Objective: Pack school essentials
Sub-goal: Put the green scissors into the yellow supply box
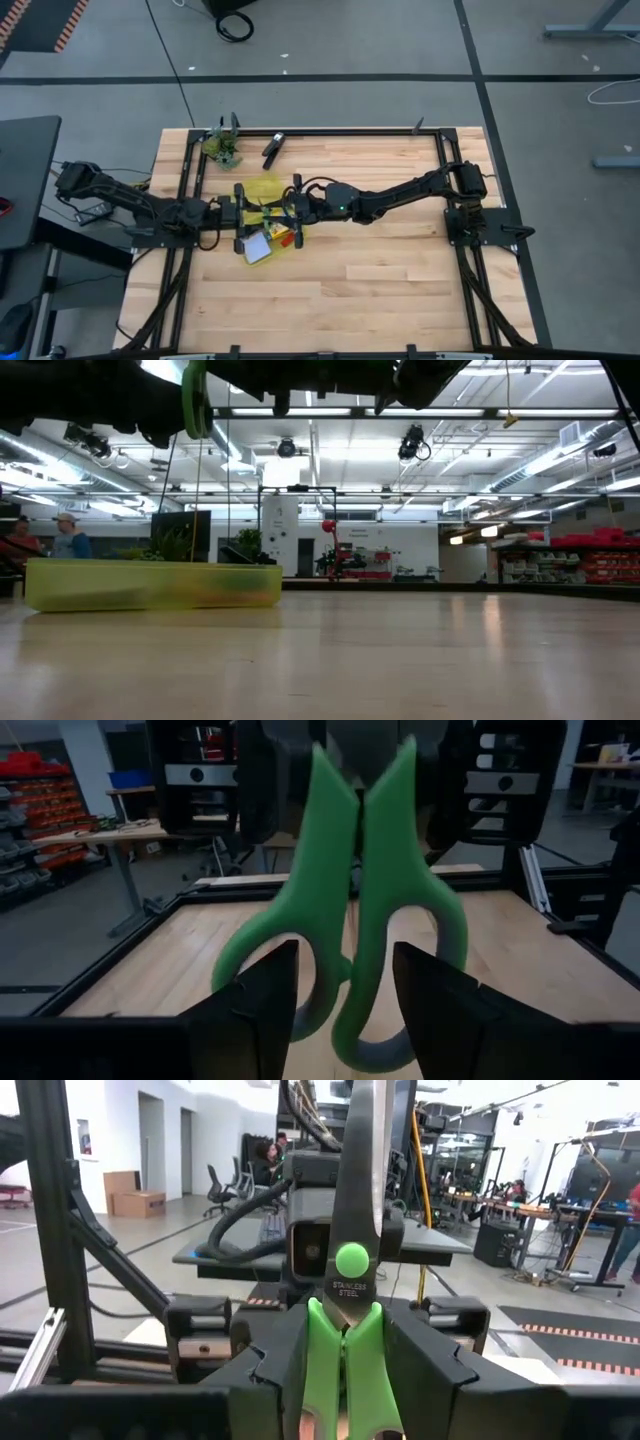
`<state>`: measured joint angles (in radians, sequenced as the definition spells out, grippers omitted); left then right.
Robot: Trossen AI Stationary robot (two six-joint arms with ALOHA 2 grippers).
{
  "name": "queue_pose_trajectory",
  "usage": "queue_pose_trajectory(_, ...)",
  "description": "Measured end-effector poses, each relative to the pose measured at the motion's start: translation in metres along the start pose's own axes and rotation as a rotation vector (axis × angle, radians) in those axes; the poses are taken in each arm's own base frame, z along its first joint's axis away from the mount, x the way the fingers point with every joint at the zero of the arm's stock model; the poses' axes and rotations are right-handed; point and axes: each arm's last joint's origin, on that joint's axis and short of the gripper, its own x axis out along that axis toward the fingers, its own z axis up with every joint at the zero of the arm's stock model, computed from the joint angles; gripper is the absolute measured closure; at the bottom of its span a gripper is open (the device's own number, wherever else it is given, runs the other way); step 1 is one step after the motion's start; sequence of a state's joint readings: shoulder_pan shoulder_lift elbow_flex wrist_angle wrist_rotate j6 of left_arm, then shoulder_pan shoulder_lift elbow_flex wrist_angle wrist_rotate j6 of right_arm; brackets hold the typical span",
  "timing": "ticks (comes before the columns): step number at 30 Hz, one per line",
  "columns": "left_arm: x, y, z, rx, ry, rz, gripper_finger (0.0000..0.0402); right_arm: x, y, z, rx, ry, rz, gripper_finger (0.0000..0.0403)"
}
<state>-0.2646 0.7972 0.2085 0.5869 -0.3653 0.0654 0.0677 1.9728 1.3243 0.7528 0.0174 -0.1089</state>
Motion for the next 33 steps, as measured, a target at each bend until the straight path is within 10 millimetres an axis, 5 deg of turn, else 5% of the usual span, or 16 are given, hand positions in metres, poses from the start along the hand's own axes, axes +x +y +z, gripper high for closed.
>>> queue_pose_trajectory(33,0.005,-0.0019,0.0014,0.024,-0.042,0.003,0.0296,-0.0003,0.0054,0.002,-0.016,-0.009,0.009,0.0276)
